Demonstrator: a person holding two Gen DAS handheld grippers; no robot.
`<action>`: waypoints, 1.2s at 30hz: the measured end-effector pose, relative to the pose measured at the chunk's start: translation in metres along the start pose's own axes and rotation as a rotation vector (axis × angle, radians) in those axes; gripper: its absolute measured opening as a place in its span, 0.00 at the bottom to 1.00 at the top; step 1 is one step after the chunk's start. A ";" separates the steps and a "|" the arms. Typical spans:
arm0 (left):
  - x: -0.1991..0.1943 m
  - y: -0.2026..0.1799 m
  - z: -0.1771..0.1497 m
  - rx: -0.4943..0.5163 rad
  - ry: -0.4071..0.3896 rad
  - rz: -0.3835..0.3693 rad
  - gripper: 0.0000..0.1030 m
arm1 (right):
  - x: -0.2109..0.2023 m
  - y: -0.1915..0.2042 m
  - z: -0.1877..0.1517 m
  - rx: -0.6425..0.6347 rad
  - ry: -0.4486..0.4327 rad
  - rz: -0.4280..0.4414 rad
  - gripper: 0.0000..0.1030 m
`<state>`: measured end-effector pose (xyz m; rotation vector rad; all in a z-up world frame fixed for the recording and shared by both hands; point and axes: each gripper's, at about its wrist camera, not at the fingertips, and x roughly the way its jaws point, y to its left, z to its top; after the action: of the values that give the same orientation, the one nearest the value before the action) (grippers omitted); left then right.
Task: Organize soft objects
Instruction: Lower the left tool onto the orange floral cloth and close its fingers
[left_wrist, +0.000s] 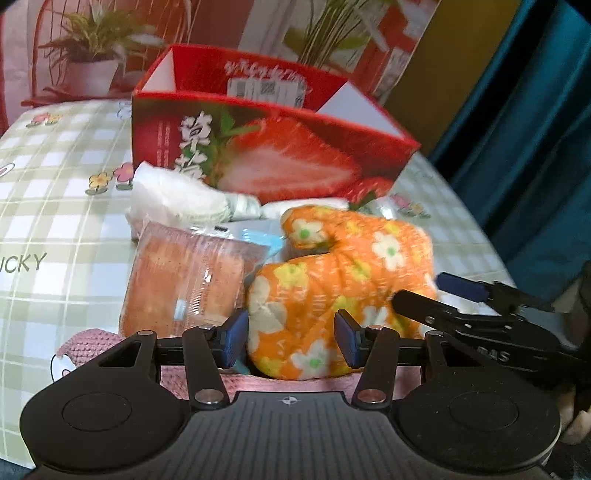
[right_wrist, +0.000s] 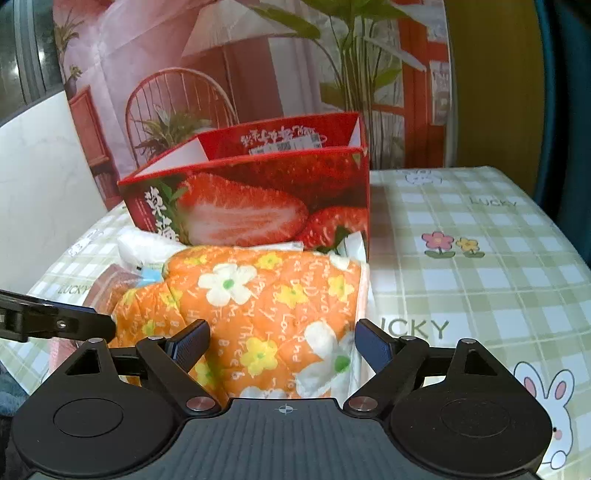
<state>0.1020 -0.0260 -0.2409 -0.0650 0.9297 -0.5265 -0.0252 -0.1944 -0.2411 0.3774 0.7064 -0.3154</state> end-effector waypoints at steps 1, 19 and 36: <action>0.004 0.000 0.002 0.001 0.007 0.005 0.52 | 0.001 0.000 -0.001 -0.001 0.006 0.000 0.81; 0.019 0.007 -0.006 -0.017 -0.057 0.021 0.36 | 0.019 -0.010 -0.007 0.058 0.031 0.031 0.80; 0.000 0.006 -0.007 0.001 -0.144 0.047 0.20 | -0.007 -0.013 0.007 0.072 -0.145 0.030 0.25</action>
<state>0.0993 -0.0194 -0.2469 -0.0787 0.7881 -0.4724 -0.0313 -0.2081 -0.2342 0.4288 0.5474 -0.3367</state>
